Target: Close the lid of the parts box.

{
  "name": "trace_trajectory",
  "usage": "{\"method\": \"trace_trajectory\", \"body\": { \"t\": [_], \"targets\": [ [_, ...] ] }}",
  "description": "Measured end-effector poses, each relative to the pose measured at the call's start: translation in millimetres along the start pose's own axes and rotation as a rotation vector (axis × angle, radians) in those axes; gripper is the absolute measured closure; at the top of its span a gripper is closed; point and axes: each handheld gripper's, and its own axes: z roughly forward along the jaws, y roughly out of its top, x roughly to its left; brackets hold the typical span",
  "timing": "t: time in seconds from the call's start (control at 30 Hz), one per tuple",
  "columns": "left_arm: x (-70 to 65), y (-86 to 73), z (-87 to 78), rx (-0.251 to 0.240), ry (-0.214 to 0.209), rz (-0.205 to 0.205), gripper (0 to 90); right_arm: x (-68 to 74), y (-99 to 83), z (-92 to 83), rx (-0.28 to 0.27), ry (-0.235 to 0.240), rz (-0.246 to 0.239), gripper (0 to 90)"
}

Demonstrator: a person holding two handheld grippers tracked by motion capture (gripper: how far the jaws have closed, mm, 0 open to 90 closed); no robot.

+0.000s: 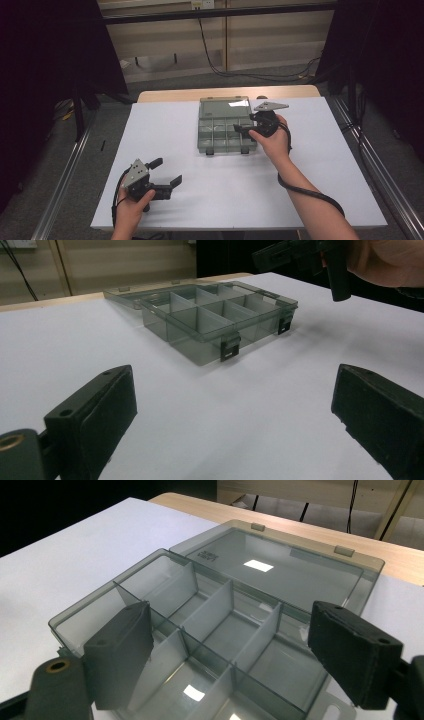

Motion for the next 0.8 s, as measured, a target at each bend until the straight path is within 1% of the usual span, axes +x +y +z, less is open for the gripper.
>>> {"method": "trace_trajectory", "body": {
  "t": [0.03, 0.1, 0.2, 0.23, 0.37, 0.43, 0.53, 0.57, 0.67, 0.8],
  "targets": [
    [-0.4, 0.0, 0.5, -0.002, -0.005, 0.001, 4.2, -0.6, -0.5, -0.5, -0.002, -0.002, 0.0, 17.3],
    [-0.8, 0.0, 1.2, 0.005, 0.003, 0.003, 4.2, -2.4, -1.9, -2.0, -0.006, -0.002, 0.002, 17.1],
    [-1.5, -0.9, 2.7, 0.012, 0.002, 0.001, 4.3, -5.0, -3.0, -4.6, -0.004, -0.007, 0.003, 16.6],
    [-2.5, -0.9, 3.8, 0.008, 0.006, -0.001, 4.2, -6.0, -3.3, -5.4, -0.004, -0.008, 0.002, 16.5],
    [-2.1, 0.2, 6.2, 0.03, 0.007, 0.013, 3.9, -10.4, -3.8, -9.4, -0.006, -0.011, 0.0, 16.5],
    [-2.1, 1.8, 8.4, 0.023, 0.01, 0.002, 3.7, -13.2, -3.7, -12.1, -0.01, -0.013, 0.001, 16.4],
    [-1.7, 5.5, 12.2, 0.019, 0.018, 0.001, 3.2, -17.6, -3.3, -16.1, -0.013, -0.022, 0.001, 16.3],
    [-1.3, 6.1, 13.3, 0.019, 0.02, 0.0, 3.0, -19.4, -2.9, -18.0, -0.017, -0.024, 0.009, 16.4],
    [-0.4, 8.7, 17.9, 0.031, 0.022, -0.005, 3.0, -23.5, -2.3, -22.0, -0.024, -0.033, 0.015, 16.3],
    [2.5, 15.0, 23.8, 0.019, 0.023, -0.018, 2.7, -27.1, -0.9, -25.9, -0.024, -0.037, 0.009, 16.3]
  ]
}}
